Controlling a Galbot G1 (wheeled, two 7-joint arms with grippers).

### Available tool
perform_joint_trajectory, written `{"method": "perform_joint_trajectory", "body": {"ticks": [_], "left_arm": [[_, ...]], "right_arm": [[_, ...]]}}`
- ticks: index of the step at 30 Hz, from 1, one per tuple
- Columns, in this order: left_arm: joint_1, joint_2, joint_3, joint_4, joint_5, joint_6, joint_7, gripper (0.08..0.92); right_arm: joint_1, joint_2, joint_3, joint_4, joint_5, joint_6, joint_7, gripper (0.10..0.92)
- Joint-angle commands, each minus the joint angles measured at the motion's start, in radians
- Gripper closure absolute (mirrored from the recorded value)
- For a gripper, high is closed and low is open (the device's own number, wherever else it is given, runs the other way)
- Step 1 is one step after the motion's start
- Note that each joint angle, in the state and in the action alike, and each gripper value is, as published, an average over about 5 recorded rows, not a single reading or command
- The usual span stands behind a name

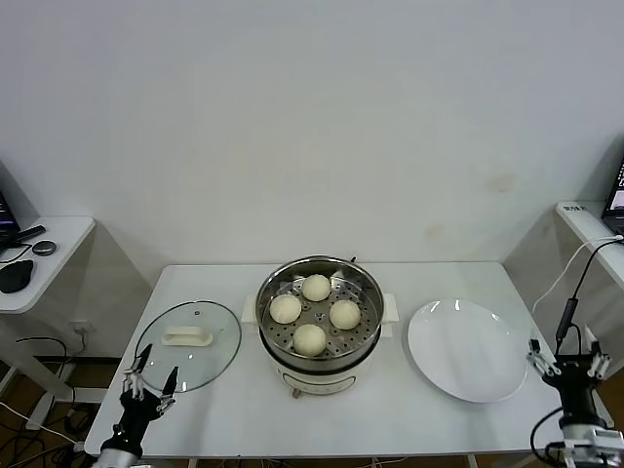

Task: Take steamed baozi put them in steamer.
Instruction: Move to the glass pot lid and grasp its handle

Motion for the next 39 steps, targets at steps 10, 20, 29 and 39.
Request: {"method": "perform_joint_trajectory", "body": {"ticks": [10, 20, 29, 39], "left_arm": [[-0.4, 0.135, 0.115, 0.411, 0.357, -0.055, -0.024, 0.177], [-0.501, 0.13, 0.158, 0.533, 0.337, -0.053, -0.009, 0.177], [-0.597, 0.125, 0.196, 0.614, 0.347, -0.052, -0.008, 0.177], [-0.645, 0.113, 0.22, 0.639, 0.352, -0.051, 0.001, 0.188]], "right_arm": [[-0.058, 0.054, 0.01, -0.025, -0.007, 0.019, 0.017, 0.203], [-0.058, 0.063, -0.002, -0.017, -0.013, 0.013, 0.015, 0.203], [-0.059, 0.065, 0.006, -0.025, -0.013, 0.017, 0.011, 0.203], [-0.054, 0.068, 0.006, -0.042, -0.021, 0.024, 0.005, 0.203]]}}
